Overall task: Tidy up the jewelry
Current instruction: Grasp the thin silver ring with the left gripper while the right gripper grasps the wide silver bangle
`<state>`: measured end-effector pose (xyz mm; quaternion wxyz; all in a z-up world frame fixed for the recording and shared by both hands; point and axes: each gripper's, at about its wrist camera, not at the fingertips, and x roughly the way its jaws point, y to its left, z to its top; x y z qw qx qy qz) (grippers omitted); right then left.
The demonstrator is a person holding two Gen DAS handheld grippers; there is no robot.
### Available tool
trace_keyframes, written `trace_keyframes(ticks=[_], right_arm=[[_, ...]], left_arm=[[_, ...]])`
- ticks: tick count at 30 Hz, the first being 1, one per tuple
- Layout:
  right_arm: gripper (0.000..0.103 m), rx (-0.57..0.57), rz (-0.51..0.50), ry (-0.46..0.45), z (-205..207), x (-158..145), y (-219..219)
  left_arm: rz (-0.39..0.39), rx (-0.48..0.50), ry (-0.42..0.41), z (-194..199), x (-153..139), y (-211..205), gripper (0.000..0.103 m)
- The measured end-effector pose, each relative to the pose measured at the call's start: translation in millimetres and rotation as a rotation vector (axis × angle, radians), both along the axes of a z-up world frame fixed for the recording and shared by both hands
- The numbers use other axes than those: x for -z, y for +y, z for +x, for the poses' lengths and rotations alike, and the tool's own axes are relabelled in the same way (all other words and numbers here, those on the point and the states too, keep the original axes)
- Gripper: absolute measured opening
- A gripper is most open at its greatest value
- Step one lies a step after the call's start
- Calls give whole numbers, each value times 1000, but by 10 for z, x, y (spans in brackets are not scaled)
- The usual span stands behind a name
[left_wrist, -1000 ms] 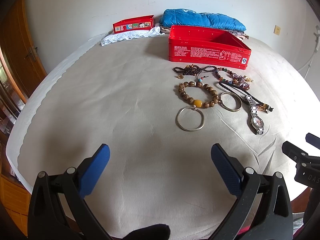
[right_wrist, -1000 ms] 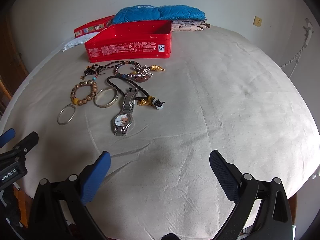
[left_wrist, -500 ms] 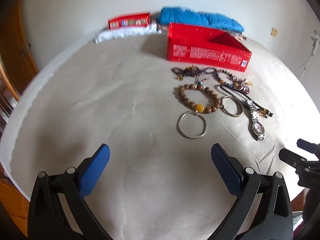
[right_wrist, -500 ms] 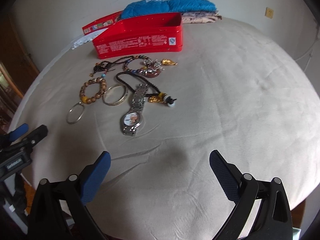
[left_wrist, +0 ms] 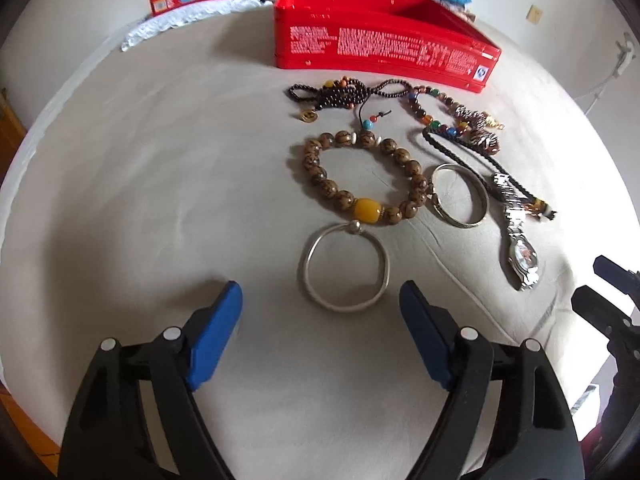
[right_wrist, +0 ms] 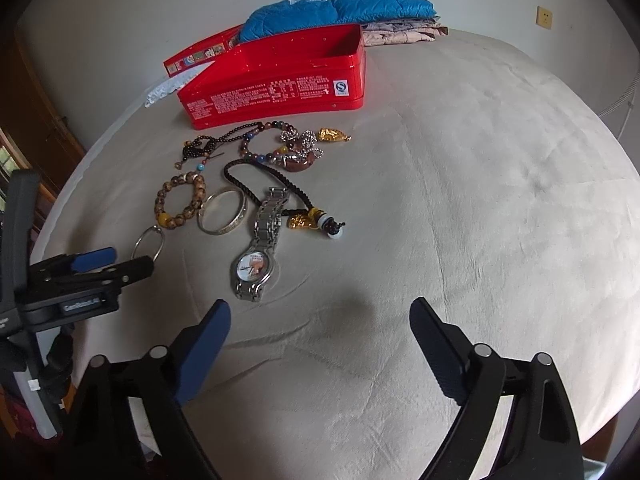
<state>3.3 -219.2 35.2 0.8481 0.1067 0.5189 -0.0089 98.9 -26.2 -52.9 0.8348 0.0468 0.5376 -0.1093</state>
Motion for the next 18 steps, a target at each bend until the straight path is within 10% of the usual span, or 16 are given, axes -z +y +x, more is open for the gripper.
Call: trace_keyframes(ticks=[5, 10, 18], right_arm=[[77, -14, 23, 10, 87, 36, -13], [71, -32, 40, 12, 191, 47, 19], [62, -92, 126, 21, 394, 46, 153]], left_arm=[[4, 10, 10, 95, 0, -58, 77], [-9, 19, 19, 117, -34, -40, 45], [-54, 12, 16, 135, -79, 58, 44]])
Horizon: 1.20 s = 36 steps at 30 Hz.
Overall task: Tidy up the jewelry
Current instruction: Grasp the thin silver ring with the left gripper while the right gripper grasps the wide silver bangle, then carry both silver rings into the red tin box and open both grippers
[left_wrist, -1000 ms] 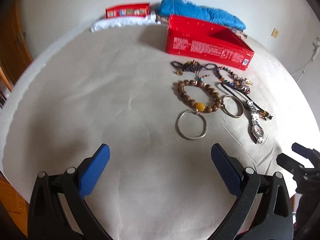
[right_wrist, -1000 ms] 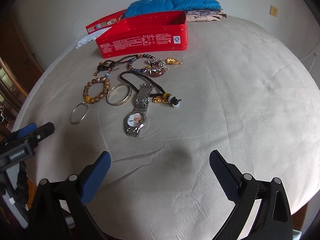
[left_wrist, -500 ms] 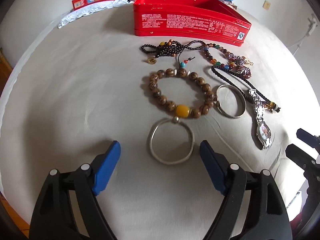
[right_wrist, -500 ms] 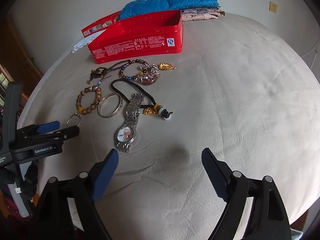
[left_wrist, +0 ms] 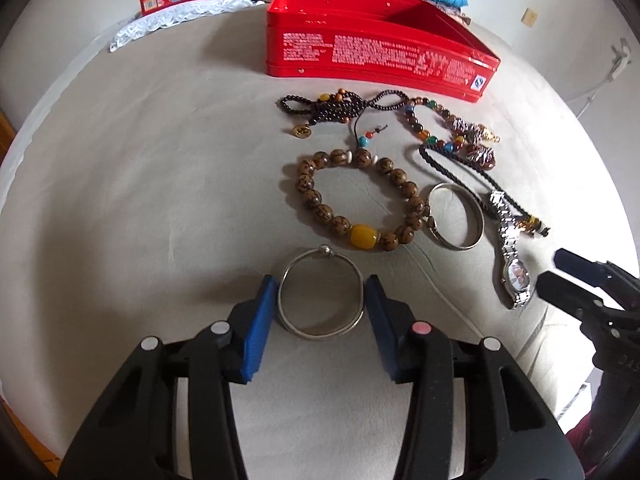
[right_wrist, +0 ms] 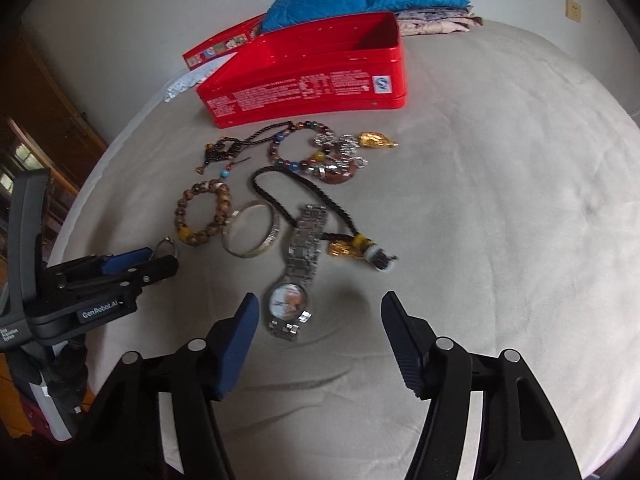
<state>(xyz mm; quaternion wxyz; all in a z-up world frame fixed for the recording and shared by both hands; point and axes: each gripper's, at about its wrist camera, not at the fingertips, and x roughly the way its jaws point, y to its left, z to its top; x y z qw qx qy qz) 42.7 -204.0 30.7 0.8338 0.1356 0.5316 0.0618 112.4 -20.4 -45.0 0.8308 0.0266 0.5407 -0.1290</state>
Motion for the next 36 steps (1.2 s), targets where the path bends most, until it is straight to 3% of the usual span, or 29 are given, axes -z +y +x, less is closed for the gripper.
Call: trace_keyframes(ticks=[7, 10, 21, 25, 34, 36], right_arm=[[43, -88, 10, 20, 315, 2, 307], [41, -113, 14, 51, 452, 72, 430], [42, -105, -48, 89, 737, 180, 595], [49, -113, -40, 99, 773, 173, 606], [53, -168, -176, 62, 885, 255, 858], [49, -173, -197, 47, 855, 257, 887]], left_arm=[[-6, -54, -58, 77, -154, 258, 44], [2, -77, -73, 97, -178, 344, 44], [-22, -90, -66, 195, -133, 531, 45], [-28, -97, -69, 224, -123, 570, 45], [-49, -100, -58, 290, -71, 626, 45], [-50, -105, -55, 297, -59, 646, 45]])
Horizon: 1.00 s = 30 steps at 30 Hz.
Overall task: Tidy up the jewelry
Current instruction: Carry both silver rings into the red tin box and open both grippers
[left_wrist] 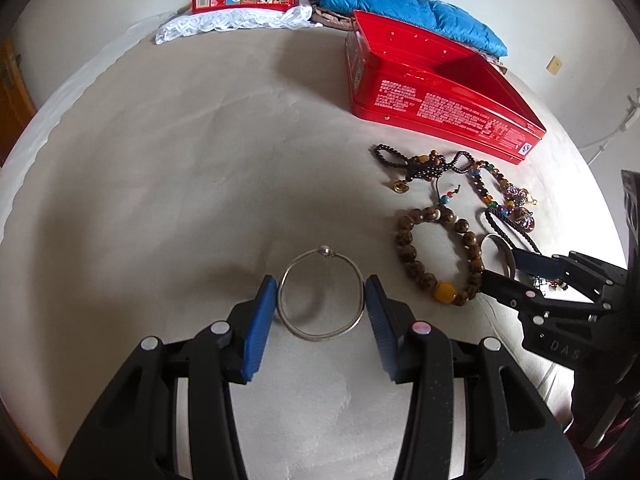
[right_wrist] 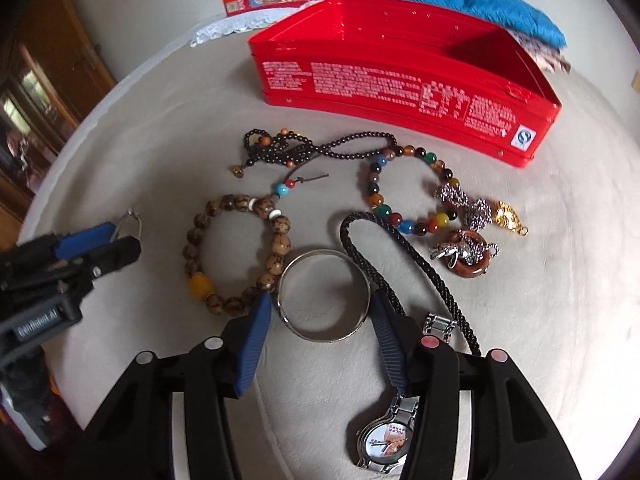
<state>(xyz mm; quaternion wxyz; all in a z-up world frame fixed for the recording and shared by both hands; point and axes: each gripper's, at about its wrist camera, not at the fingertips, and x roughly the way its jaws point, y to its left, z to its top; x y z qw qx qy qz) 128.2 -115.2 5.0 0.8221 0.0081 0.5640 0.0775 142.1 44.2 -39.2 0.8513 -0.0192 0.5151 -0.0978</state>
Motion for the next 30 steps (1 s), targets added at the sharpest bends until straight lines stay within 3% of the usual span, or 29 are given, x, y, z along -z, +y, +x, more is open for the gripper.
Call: trace_keyframes(ticks=[10, 17, 25, 30], right_arm=[[49, -6, 53, -31, -319, -135, -94], [49, 30, 91, -128, -257, -534, -404], [49, 104, 117, -265, 501, -972, -850], [49, 106, 159, -219, 1145, -880, -1052]], left_arm=[[8, 0, -22, -46, -54, -1, 45], [1, 48, -48, -34, -221, -179, 45], [-50, 107, -191, 458, -834, -536, 45], [-85, 111, -174, 1177, -914, -799, 45]])
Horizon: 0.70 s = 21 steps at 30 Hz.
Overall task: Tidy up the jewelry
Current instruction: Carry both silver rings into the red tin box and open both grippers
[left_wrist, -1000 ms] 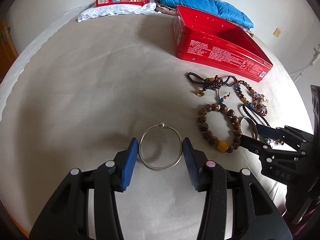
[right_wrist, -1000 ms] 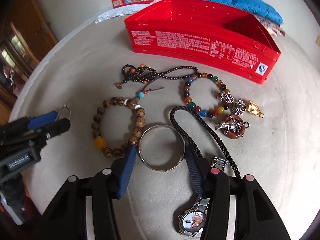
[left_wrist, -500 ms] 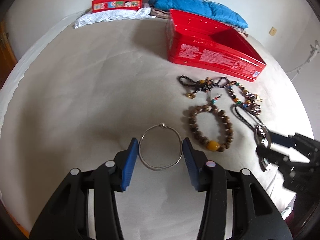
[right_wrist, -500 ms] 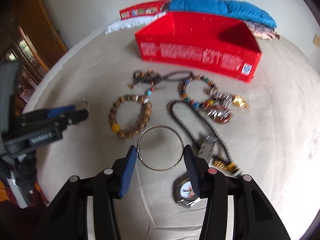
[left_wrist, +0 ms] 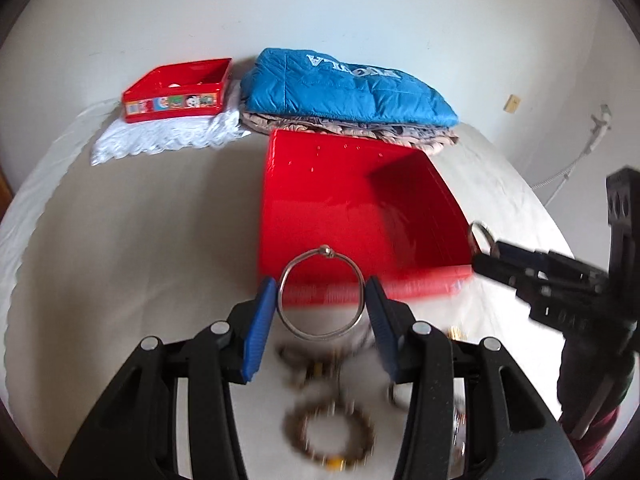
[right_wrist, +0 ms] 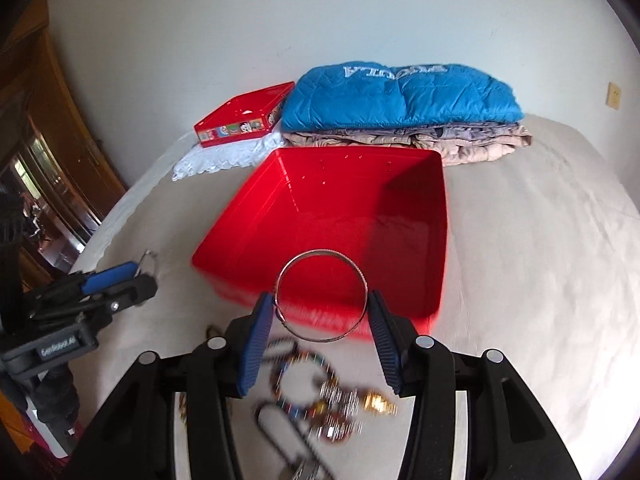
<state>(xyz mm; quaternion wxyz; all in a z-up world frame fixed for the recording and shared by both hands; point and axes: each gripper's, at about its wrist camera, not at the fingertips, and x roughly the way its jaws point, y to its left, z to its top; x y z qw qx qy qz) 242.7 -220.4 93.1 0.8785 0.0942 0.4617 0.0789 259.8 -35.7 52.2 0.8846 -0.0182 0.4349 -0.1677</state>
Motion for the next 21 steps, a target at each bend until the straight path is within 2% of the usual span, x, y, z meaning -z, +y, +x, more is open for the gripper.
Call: trace_keyframes(ticks=[4, 11, 14, 16, 17, 21], right_arm=[[49, 12, -27, 50, 316, 223, -84], [49, 4, -101, 92, 532, 479, -99], [50, -1, -143, 98, 533, 525, -83], [55, -3, -168, 88, 515, 515, -64], [55, -2, -174, 83, 507, 504, -62], [55, 3, -151, 77, 486, 463, -97]], left_arm=[[8, 18, 52, 508, 192, -204, 45], [65, 63, 99, 928, 402, -558, 45], [79, 73, 122, 1002, 481, -605, 46], [84, 74, 129, 1009, 511, -604, 55], [84, 73, 126, 1008, 513, -599, 55], [65, 71, 122, 980, 469, -548, 60]])
